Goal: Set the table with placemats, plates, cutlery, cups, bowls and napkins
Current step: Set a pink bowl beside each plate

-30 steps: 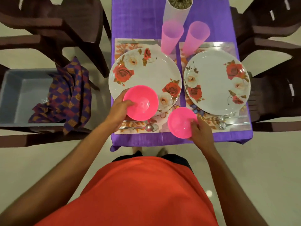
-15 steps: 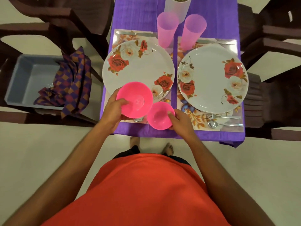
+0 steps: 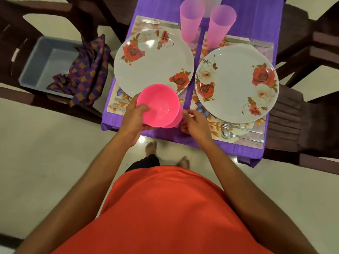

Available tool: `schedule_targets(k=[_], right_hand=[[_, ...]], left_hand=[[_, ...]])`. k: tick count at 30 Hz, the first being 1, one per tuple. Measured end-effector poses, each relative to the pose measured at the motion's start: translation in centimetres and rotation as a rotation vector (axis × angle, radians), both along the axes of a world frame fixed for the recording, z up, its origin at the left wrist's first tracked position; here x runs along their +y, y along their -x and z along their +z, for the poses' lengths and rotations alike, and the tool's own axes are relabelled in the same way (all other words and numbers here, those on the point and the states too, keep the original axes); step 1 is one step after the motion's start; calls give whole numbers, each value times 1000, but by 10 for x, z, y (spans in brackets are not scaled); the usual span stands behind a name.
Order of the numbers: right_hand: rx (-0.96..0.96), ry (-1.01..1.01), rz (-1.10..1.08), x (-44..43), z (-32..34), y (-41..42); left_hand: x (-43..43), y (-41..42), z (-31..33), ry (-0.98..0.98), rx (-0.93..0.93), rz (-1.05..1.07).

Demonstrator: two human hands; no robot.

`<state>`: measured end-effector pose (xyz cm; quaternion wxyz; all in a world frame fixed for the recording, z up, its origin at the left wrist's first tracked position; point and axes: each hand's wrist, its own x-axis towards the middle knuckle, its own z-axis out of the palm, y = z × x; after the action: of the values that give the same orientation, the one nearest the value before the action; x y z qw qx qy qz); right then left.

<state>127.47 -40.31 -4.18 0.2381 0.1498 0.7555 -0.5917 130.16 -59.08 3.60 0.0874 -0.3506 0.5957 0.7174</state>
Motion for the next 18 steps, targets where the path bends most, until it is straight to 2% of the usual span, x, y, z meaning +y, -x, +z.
schedule_targets(k=[5, 8, 14, 18], right_hand=[[192, 60, -204, 27, 31, -12], [310, 33, -156, 29, 50, -20], [541, -478, -45, 34, 59, -26], [541, -605, -30, 37, 61, -26]], left_hand=[[15, -7, -3, 39, -6, -79], [31, -7, -5, 76, 29, -191], [54, -3, -10, 174, 99, -369], [59, -5, -7, 119, 79, -432]])
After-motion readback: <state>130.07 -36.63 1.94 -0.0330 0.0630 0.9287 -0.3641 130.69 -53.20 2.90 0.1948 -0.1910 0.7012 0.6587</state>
